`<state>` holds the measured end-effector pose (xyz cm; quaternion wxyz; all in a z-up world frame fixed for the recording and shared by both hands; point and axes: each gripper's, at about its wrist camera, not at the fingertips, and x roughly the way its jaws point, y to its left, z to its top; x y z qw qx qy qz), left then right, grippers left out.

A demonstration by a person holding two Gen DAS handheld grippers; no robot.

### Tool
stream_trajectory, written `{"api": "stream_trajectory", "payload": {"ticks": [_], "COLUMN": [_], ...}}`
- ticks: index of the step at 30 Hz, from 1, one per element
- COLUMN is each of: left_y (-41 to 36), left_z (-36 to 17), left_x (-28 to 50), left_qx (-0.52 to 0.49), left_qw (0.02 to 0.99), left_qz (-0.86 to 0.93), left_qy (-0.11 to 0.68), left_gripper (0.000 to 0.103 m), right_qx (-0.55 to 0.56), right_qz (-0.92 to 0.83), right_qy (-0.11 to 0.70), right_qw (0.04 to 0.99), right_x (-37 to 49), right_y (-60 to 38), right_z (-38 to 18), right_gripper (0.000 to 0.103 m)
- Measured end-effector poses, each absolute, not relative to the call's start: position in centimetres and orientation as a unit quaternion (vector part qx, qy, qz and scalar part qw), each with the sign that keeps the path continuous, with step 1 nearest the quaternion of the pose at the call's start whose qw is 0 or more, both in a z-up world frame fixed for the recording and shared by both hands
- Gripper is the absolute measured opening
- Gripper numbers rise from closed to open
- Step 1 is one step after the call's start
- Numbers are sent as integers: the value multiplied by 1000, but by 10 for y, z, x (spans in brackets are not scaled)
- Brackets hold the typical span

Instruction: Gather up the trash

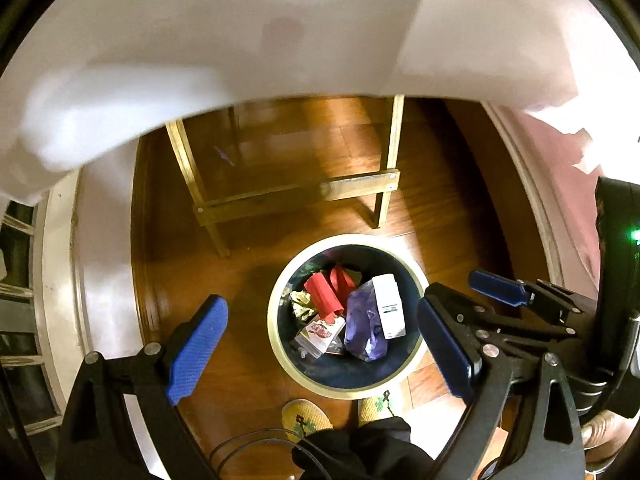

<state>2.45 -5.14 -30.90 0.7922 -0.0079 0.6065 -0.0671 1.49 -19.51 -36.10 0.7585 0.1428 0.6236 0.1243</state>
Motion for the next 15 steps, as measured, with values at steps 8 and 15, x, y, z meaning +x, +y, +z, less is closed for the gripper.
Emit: {"api": "stream_trajectory", "payload": {"ticks": [8, 15], "left_y": [-50, -41], "left_z": [-265, -194], "left_x": [16, 10], "left_qx": [-11, -22], "left_qw": [798, 809], "left_qz": [-61, -49], "left_qy": [599, 585], "left_gripper": [95, 94], "right_qx": [124, 129], "right_qz": [110, 106], "right_qy": [620, 610], "right_qw": [766, 775], "right_x": [9, 5], "right_y": [-192, -195], "right_z": [-320, -246], "right_gripper": [59, 65]}}
